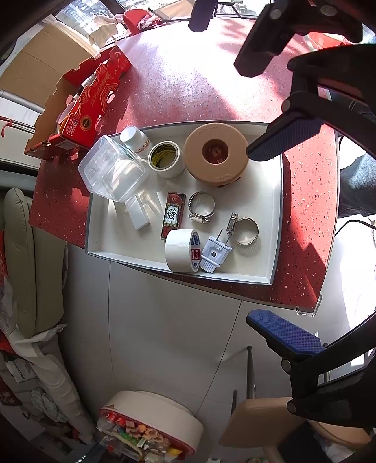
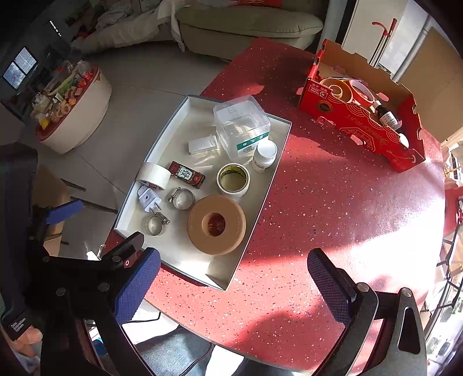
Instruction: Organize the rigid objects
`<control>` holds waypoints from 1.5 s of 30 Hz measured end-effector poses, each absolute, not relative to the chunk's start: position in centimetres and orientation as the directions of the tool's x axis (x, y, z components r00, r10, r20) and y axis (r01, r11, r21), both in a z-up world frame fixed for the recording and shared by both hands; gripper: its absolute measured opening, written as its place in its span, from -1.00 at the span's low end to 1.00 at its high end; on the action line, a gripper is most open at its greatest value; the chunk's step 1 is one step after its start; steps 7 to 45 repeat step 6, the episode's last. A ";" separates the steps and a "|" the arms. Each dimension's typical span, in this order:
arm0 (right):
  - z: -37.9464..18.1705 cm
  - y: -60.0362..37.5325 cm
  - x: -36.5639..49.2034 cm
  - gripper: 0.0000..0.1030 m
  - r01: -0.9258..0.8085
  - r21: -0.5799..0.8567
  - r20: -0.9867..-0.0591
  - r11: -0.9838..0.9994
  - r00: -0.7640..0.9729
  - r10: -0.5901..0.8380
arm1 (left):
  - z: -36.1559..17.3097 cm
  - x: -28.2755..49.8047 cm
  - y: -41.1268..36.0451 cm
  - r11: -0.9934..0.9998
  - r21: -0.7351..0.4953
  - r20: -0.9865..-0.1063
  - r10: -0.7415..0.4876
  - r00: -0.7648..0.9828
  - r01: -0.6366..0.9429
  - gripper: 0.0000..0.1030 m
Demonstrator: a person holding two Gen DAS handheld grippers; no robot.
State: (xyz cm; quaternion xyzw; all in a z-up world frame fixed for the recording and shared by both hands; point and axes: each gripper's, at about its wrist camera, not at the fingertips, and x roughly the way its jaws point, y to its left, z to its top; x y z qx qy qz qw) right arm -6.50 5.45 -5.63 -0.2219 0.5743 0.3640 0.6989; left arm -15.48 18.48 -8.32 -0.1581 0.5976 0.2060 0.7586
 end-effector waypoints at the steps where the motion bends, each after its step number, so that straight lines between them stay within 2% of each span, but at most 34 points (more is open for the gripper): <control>1: -5.6 5.5 -6.5 0.98 -0.764 0.108 -0.965 0.636 0.075 0.253 | -8.4 -15.5 18.6 0.863 0.009 -0.972 0.125 0.196 -0.505 0.99; 6: -6.0 6.1 -6.4 0.98 -0.766 0.111 -0.967 0.634 0.064 0.247 | -8.7 -16.1 19.7 0.837 -0.051 -0.975 0.077 0.210 -0.545 0.99; 45: -6.0 6.1 -6.4 0.98 -0.766 0.111 -0.967 0.634 0.064 0.247 | -8.7 -16.1 19.7 0.837 -0.051 -0.975 0.077 0.210 -0.545 0.99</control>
